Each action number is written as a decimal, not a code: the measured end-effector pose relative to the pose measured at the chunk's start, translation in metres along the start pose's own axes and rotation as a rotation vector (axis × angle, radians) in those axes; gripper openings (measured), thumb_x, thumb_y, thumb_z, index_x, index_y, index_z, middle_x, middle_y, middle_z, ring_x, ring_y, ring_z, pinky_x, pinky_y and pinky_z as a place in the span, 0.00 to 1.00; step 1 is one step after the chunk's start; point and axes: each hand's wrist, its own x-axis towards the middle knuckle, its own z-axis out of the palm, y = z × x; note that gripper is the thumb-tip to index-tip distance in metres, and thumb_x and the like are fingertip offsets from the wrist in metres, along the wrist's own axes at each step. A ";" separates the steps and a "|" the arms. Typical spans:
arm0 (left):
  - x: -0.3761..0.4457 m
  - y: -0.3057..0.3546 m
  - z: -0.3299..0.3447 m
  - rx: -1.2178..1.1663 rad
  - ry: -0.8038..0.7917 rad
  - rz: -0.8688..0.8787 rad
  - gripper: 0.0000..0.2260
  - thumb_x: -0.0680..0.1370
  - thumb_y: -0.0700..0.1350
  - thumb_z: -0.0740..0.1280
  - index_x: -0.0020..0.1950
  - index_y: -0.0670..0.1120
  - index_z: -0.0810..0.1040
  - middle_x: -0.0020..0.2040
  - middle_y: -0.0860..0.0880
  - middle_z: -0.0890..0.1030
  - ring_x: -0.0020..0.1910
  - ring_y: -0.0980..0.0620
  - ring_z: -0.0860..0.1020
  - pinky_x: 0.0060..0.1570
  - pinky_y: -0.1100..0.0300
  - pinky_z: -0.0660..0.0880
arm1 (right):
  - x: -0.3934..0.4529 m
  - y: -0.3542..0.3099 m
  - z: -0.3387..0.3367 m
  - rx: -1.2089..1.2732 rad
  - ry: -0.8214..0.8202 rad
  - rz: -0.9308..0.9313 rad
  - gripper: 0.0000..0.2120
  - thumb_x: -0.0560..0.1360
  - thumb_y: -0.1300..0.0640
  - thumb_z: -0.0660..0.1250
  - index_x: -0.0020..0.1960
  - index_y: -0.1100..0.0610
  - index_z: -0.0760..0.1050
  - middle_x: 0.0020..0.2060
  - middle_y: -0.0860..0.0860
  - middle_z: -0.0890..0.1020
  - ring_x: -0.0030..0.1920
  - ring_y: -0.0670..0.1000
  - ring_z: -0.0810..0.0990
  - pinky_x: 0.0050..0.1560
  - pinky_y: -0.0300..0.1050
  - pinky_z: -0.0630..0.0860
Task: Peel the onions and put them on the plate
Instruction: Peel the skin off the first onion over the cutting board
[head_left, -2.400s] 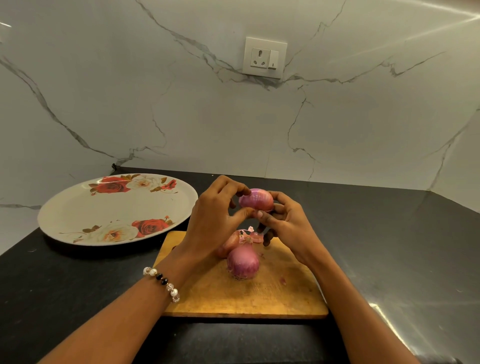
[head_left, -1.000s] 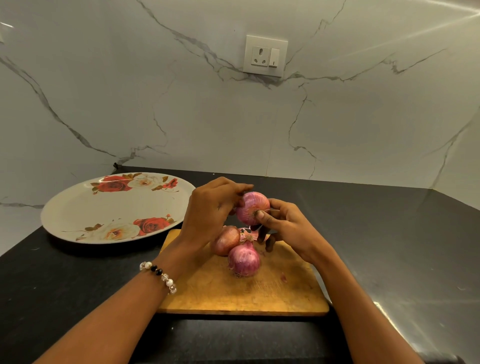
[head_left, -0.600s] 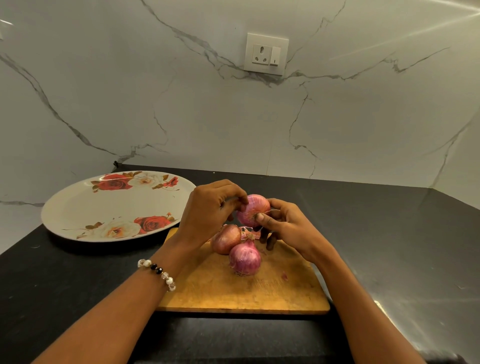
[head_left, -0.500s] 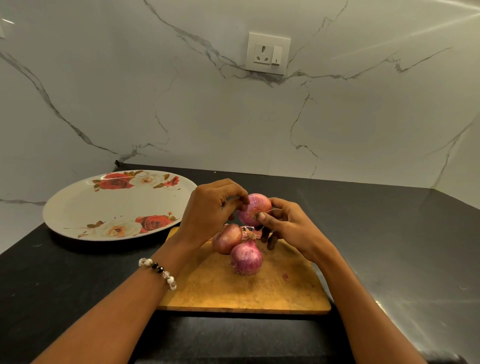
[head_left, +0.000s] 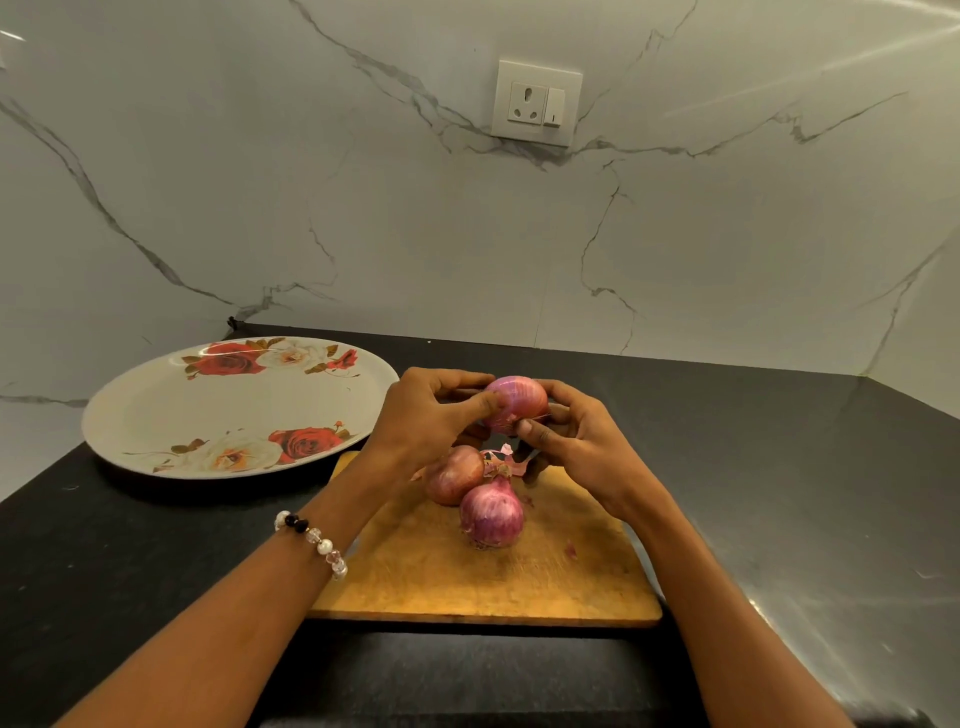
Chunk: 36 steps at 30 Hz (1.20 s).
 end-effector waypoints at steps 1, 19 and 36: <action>0.000 0.000 0.001 0.009 -0.003 -0.006 0.22 0.69 0.53 0.71 0.60 0.46 0.79 0.52 0.48 0.83 0.49 0.50 0.82 0.46 0.54 0.81 | 0.001 0.002 0.000 -0.035 0.008 -0.017 0.20 0.77 0.62 0.69 0.67 0.56 0.70 0.55 0.58 0.80 0.47 0.57 0.85 0.42 0.44 0.82; -0.002 0.003 -0.003 -0.051 -0.037 -0.038 0.13 0.76 0.44 0.68 0.60 0.45 0.79 0.49 0.46 0.83 0.44 0.48 0.83 0.43 0.57 0.81 | 0.002 0.006 -0.003 -0.069 -0.011 -0.063 0.20 0.77 0.59 0.68 0.68 0.57 0.71 0.55 0.57 0.81 0.48 0.57 0.84 0.45 0.48 0.82; -0.004 0.011 -0.011 -0.146 -0.145 -0.075 0.12 0.79 0.36 0.62 0.60 0.42 0.79 0.47 0.44 0.83 0.41 0.47 0.84 0.40 0.58 0.81 | -0.002 -0.001 -0.002 0.147 -0.034 0.053 0.20 0.76 0.51 0.65 0.64 0.62 0.75 0.45 0.59 0.83 0.40 0.57 0.82 0.34 0.48 0.80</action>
